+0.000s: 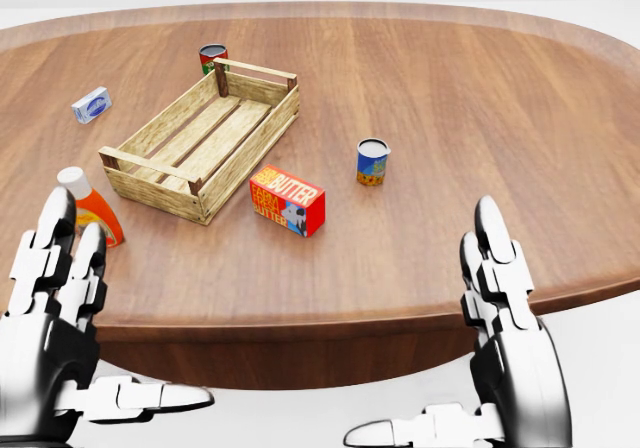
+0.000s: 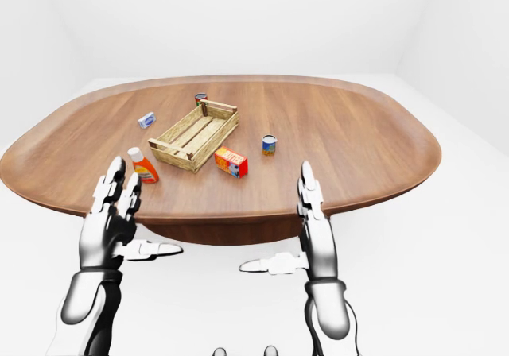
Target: Pick up the butter and put it in the tray.
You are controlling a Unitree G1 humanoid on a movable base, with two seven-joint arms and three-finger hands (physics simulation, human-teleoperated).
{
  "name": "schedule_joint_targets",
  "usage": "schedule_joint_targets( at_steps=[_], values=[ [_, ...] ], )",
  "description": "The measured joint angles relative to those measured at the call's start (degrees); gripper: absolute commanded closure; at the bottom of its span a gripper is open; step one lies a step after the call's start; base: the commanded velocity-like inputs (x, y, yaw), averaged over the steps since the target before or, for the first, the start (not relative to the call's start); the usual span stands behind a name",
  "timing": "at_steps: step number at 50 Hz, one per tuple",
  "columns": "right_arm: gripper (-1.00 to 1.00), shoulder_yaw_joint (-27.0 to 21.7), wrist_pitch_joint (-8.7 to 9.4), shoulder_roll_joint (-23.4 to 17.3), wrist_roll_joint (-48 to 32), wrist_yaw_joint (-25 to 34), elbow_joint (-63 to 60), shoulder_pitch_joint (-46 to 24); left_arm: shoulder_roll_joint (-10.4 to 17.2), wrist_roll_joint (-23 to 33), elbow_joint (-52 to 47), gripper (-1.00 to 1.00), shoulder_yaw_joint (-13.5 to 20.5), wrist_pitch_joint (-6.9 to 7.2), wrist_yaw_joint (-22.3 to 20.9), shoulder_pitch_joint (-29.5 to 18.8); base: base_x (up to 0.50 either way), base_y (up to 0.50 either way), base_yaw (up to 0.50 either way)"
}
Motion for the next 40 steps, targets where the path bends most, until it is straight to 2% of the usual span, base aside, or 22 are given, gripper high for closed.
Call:
schedule_joint_targets(
  at_steps=[9,15,25,40],
  values=[
    [-1.0,5.5,-0.12,-2.3,-2.2,-3.3,-11.0,7.5,-0.4,-0.6,-6.0,-1.0,0.6,0.0,-1.4,3.4,0.0,0.0,0.0],
    [-1.0,7.4,-1.21,-3.8,-2.5,-4.6,-14.2,9.8,-0.6,-0.7,-7.6,-1.0,1.0,0.0,-1.9,4.2,0.0,0.0,0.0],
    [-1.0,8.4,-2.34,-4.7,-3.5,-5.1,-15.6,11.1,-0.8,-0.9,-8.5,-1.0,1.2,0.0,-2.2,4.5,0.0,0.49,0.0],
    [-1.0,9.3,-2.95,-4.9,-4.0,-5.2,-15.8,11.5,-0.7,-1.1,-8.8,-1.0,1.4,0.0,-2.3,4.6,0.0,0.5,0.0]
  ],
)
